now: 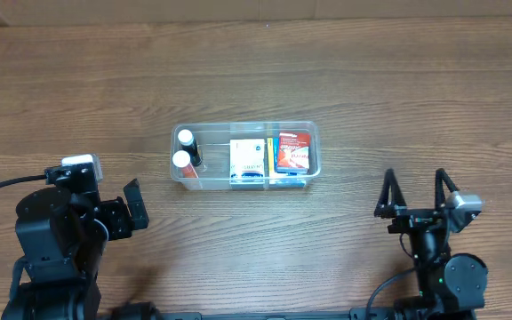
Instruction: Pack container
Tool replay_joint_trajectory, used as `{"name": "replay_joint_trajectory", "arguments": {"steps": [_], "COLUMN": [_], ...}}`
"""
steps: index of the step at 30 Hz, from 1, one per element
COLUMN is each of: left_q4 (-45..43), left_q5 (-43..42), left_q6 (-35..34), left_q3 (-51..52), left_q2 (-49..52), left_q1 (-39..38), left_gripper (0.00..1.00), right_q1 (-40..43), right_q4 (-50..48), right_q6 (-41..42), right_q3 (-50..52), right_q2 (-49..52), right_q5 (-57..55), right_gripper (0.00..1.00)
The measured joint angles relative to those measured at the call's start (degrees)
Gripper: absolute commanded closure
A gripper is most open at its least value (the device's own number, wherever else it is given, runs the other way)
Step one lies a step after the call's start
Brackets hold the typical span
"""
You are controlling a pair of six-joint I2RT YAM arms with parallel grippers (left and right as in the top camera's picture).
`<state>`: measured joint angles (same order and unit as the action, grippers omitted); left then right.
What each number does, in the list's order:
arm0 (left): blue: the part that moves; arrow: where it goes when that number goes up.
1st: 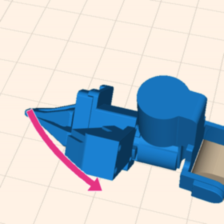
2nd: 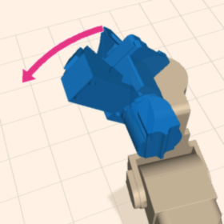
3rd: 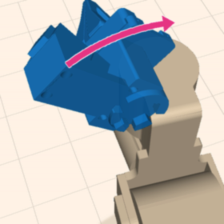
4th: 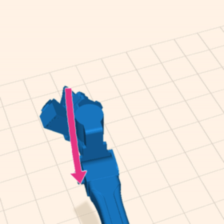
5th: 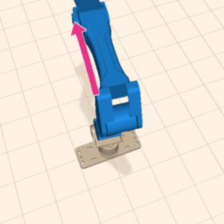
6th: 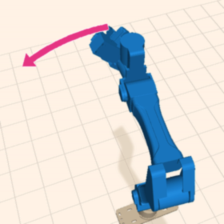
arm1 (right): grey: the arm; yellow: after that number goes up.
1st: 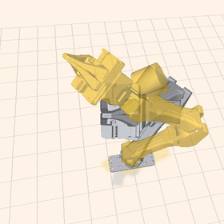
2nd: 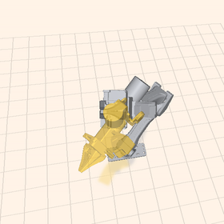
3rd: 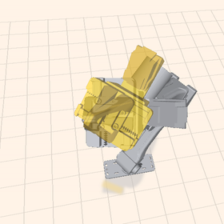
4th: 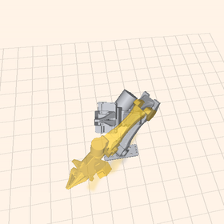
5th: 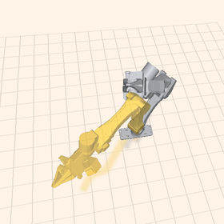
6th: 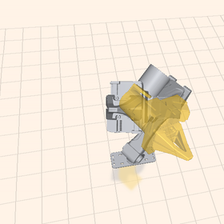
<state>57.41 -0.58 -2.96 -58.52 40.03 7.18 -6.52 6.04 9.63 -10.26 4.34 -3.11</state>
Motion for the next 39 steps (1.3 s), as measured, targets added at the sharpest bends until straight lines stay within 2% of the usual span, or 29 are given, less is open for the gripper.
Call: {"name": "replay_joint_trajectory", "arguments": {"steps": [5, 12, 39], "left_q4": [-0.02, -0.02, 0.37], "left_q5": [-0.02, -0.02, 0.04], "left_q6": [0.0, 0.0, 0.0], "left_q3": [0.0, 0.0, 0.0], "left_q2": [0.0, 0.0, 0.0], "left_q1": [0.0, 0.0, 0.0], "left_gripper": [0.0, 0.0, 0.0], "right_q1": [0.0, 0.0, 0.0], "right_q4": [-2.45, 0.66, 0.57], "right_q6": [-2.67, -5.01, -4.96], "right_q3": [5.31, 8.81, 8.83], "right_q2": [-3.45, -3.5, -3.5], "right_q5": [1.22, 1.46, 1.86], "right_gripper": [0.0, 0.0, 0.0]}}
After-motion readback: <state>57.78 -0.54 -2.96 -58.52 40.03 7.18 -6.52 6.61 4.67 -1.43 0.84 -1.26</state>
